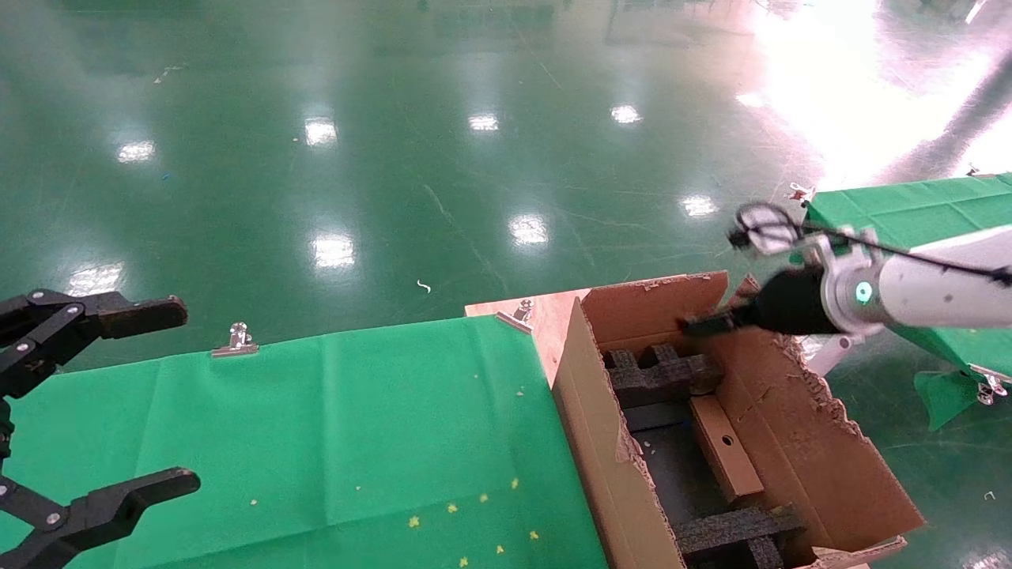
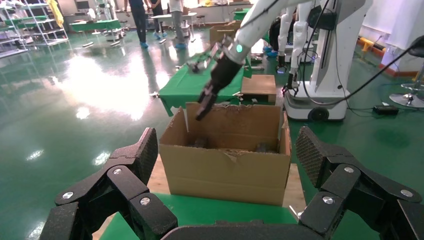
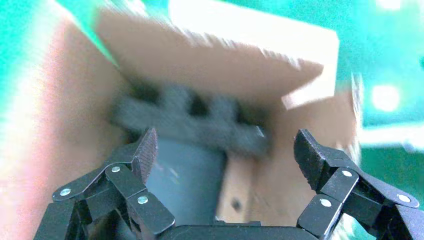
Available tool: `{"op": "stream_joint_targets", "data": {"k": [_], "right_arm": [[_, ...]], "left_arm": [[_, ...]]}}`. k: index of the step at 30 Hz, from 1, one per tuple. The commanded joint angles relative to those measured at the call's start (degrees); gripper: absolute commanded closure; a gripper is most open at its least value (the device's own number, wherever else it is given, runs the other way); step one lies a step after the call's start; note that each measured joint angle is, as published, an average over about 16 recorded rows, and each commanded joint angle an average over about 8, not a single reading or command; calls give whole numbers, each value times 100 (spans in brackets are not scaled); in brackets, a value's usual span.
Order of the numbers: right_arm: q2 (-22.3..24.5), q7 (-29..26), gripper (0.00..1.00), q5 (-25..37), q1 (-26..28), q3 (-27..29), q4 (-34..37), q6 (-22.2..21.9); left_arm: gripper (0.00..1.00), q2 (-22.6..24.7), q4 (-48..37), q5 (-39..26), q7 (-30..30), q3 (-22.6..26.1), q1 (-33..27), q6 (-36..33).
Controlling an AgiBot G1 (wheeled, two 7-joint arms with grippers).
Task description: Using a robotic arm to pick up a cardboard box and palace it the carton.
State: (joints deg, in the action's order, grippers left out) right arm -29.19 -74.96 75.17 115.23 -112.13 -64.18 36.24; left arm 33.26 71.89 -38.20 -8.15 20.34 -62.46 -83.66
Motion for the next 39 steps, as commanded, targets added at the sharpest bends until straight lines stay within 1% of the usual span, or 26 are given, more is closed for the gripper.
{"op": "stream_joint_targets", "data": {"k": [1, 5, 9, 15, 19, 22, 39], "right_arm": [[194, 98, 0, -191, 172, 147, -361, -55], [522, 274, 0, -648, 280, 418, -890, 80], [659, 311, 0, -834, 314, 543, -1080, 180], [590, 304, 0, -844, 270, 509, -973, 171], [535, 459, 0, -888, 114, 725, -935, 280], [500, 712, 0, -991, -112, 1107, -952, 482], [170, 2452, 0, -1704, -1713, 3700, -949, 1843]], "left_arm": [[0, 0, 0, 0, 0, 0, 0, 0], [0, -1, -1, 0, 0, 0, 0, 1], [0, -1, -2, 2, 1, 0, 1, 3], [0, -1, -1, 3, 1, 0, 1, 3], [0, -1, -2, 3, 1, 0, 0, 2], [0, -1, -2, 3, 1, 0, 0, 3], [0, -1, -2, 3, 1, 0, 0, 3]]}}
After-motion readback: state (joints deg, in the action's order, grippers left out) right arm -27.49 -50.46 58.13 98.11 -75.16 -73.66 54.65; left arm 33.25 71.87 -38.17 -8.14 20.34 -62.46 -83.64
